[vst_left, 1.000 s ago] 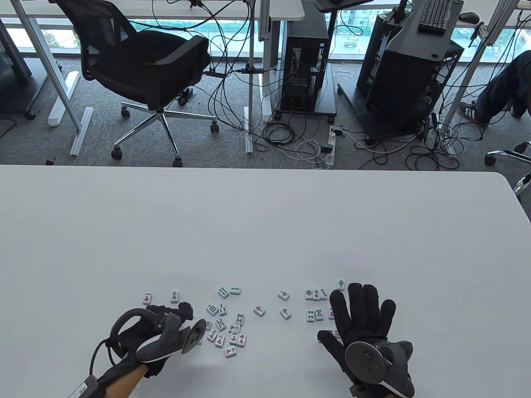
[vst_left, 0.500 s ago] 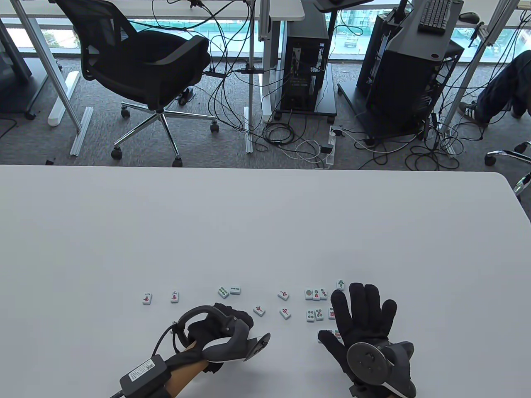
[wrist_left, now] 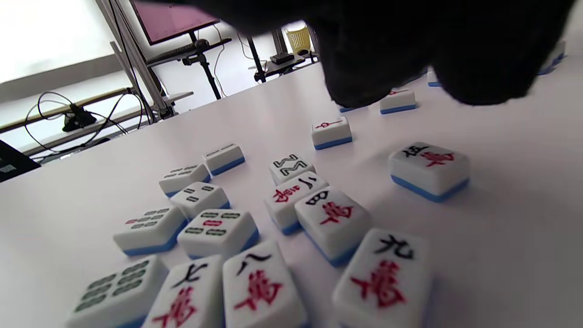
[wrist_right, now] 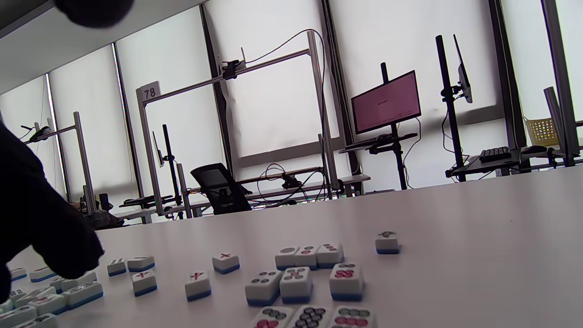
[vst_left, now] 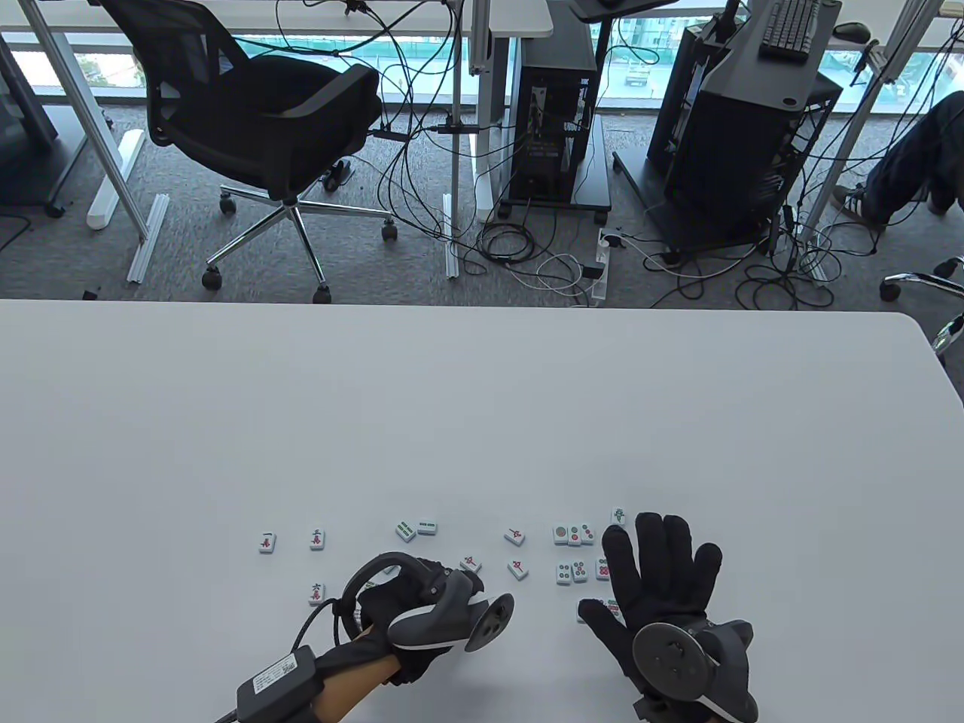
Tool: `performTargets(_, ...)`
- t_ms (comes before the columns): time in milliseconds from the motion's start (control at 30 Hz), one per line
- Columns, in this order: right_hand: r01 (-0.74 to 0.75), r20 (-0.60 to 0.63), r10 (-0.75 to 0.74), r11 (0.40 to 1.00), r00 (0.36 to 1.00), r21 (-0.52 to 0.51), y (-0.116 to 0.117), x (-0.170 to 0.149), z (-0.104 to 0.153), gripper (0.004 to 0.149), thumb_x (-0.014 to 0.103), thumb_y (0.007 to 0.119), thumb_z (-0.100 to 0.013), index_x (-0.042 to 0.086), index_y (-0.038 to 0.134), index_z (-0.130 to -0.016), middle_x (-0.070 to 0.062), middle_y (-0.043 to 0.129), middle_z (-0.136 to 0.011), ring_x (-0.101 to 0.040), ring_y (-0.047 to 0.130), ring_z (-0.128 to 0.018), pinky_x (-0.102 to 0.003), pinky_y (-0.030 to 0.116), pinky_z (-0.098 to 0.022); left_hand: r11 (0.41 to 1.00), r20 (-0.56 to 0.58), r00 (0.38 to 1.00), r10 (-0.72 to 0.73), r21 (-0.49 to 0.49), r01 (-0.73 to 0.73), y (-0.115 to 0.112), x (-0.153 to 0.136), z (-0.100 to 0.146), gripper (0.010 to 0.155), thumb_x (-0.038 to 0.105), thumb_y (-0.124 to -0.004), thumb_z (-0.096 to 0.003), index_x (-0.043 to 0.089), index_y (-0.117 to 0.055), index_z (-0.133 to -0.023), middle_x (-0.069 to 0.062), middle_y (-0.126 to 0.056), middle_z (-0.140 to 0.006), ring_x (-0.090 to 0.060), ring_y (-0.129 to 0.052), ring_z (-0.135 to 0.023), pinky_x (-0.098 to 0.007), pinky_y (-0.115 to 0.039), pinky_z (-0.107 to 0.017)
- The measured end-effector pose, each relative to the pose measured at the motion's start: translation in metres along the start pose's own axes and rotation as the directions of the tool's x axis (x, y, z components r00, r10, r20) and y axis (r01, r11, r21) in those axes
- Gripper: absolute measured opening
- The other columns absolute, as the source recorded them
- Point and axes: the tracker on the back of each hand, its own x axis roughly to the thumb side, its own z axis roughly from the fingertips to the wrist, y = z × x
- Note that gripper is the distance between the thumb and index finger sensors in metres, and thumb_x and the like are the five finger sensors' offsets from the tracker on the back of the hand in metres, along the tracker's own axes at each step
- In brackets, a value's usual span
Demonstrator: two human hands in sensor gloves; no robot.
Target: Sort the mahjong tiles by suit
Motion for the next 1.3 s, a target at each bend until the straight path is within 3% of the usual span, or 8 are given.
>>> performTargets(133, -0.009, 0.003, 0.009, 1.000, 1.000, 0.003, 0.000, 0.001, 0.000, 0.079, 0.061, 0.054, -0.049, 0.030, 0.011, -0.108, -0.014, 0.003, -0.114, -0.045, 0.000, -0.102, -0.075, 0.009, -0.068, 0.985, 0.004, 0.985, -0.173, -0.017, 0.173, -0.013, 0.011, -0.006, 0.067, 0.062, -0.087, -0.0288, 0.028, -0.084, -0.086, 0.023, -0.094, -0.033, -0.003, -0.089, -0.008, -0.028, -0.083, -0.018)
performTargets(433, -0.013, 0.009, 0.013, 1.000, 1.000, 0.008, 0.001, 0.002, 0.000, 0.079, 0.061, 0.054, -0.049, 0.030, 0.011, -0.108, -0.014, 0.003, -0.114, -0.045, 0.000, -0.102, -0.075, 0.009, -0.068, 0.988, 0.076, 0.986, -0.151, -0.006, 0.152, -0.018, 0.016, -0.012, 0.062, 0.057, -0.089, -0.0304, 0.022, -0.085, -0.082, 0.023, -0.094, -0.031, -0.003, -0.089, -0.008, -0.028, -0.083, -0.018)
performTargets(567, -0.023, 0.003, 0.023, 1.000, 1.000, 0.007, 0.000, 0.002, 0.000, 0.079, 0.061, 0.054, -0.049, 0.030, 0.011, -0.108, -0.014, 0.003, -0.114, -0.045, 0.000, -0.102, -0.075, 0.010, -0.067, 0.990, 0.087, 0.986, -0.142, 0.034, 0.139, -0.015, 0.012, -0.002, 0.062, 0.058, -0.088, -0.0306, 0.024, -0.085, -0.082, 0.024, -0.094, -0.032, -0.003, -0.090, -0.008, -0.028, -0.084, -0.019)
performTargets(700, -0.018, -0.009, 0.018, 1.000, 1.000, -0.004, -0.002, 0.000, 0.001, 0.079, 0.061, 0.054, -0.049, 0.030, 0.011, -0.108, -0.014, 0.003, -0.114, -0.045, 0.000, -0.101, -0.075, 0.010, -0.067, 0.988, 0.039, 0.996, -0.082, 0.132, 0.077, -0.004, -0.022, 0.027, 0.061, 0.057, -0.088, -0.0309, 0.025, -0.084, -0.083, 0.024, -0.094, -0.033, -0.003, -0.091, -0.010, -0.028, -0.084, -0.020)
performTargets(800, -0.018, -0.020, 0.018, 1.000, 1.000, -0.005, -0.002, -0.002, 0.000, 0.079, 0.061, 0.054, -0.049, 0.030, 0.011, -0.108, -0.014, 0.003, -0.114, -0.045, 0.000, -0.101, -0.075, 0.010, -0.067, 0.987, -0.055, 0.998, -0.005, 0.161, 0.014, -0.003, -0.069, 0.053, 0.061, 0.056, -0.088, -0.0308, 0.026, -0.084, -0.083, 0.023, -0.094, -0.033, -0.004, -0.091, -0.011, -0.029, -0.084, -0.021)
performTargets(967, -0.024, -0.025, 0.024, 1.000, 0.999, 0.004, -0.001, -0.002, 0.000, 0.079, 0.061, 0.054, -0.049, 0.030, 0.011, -0.108, -0.014, 0.003, -0.114, -0.045, 0.000, -0.102, -0.075, 0.010, -0.067, 0.995, -0.260, 0.964, 0.044, 0.095, -0.020, -0.032, -0.132, 0.087, 0.060, 0.055, -0.089, -0.0313, 0.027, -0.084, -0.084, 0.023, -0.095, -0.034, -0.004, -0.092, -0.012, -0.029, -0.084, -0.022)
performTargets(1167, -0.036, -0.036, 0.037, 0.999, 0.999, 0.023, 0.002, -0.002, -0.001, 0.079, 0.061, 0.055, -0.049, 0.029, 0.011, -0.108, -0.015, 0.003, -0.114, -0.045, 0.000, -0.101, -0.075, 0.010, -0.067, 1.000, -0.349, 0.937, 0.017, -0.001, -0.019, -0.074, -0.154, 0.094, 0.060, 0.055, -0.089, -0.0311, 0.026, -0.084, -0.084, 0.022, -0.095, -0.035, -0.004, -0.093, -0.013, -0.029, -0.085, -0.023)
performTargets(1300, -0.039, -0.041, 0.040, 0.999, 0.998, 0.029, 0.003, -0.002, -0.001, 0.079, 0.061, 0.055, -0.049, 0.029, 0.011, -0.108, -0.015, 0.003, -0.114, -0.045, 0.000, -0.101, -0.075, 0.010, -0.067, 0.999, -0.347, 0.938, 0.008, -0.036, -0.022, -0.082, -0.153, 0.090, 0.060, 0.055, -0.089, -0.0310, 0.027, -0.083, -0.084, 0.022, -0.095, -0.036, -0.004, -0.093, -0.013, -0.029, -0.085, -0.024)
